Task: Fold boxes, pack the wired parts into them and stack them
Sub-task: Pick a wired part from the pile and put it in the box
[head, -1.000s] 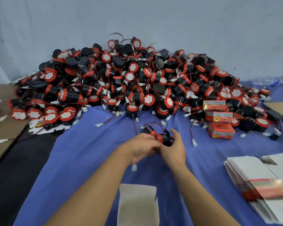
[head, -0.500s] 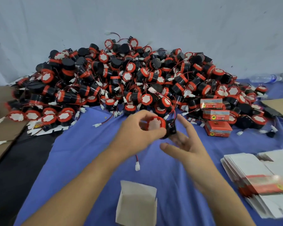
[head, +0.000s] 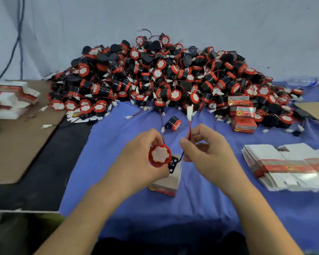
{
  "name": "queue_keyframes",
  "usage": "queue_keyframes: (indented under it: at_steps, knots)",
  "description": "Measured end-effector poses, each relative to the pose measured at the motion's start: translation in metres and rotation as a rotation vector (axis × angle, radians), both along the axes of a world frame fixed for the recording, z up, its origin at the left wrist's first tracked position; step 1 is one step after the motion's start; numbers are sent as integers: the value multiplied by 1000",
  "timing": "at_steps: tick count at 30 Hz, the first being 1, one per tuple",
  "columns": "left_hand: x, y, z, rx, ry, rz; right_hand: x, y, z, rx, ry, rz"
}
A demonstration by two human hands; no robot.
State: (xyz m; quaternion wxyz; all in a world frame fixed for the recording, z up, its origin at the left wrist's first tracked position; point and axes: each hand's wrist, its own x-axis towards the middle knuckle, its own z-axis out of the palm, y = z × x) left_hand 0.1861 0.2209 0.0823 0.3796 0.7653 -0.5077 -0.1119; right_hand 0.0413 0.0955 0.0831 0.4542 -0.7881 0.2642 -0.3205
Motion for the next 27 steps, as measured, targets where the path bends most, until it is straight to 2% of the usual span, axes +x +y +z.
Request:
queue_keyframes:
  at_steps: [5,9,14,19,27]
  knots:
    - [-4,2,-38,9,-243,-52,7,2,-17,-137,186,-4]
    - [-4,2,-66,51,-560,-44,9,1,-33,-85,298,4]
    - [-10,9,-94,171,-785,-46,11,-5,-44,-224,446,-63]
    - [-17,13,-102,329,-812,-71,20,0,-36,-318,511,12]
    - [-20,16,-109,434,-800,-17,44,17,-45,-390,555,26]
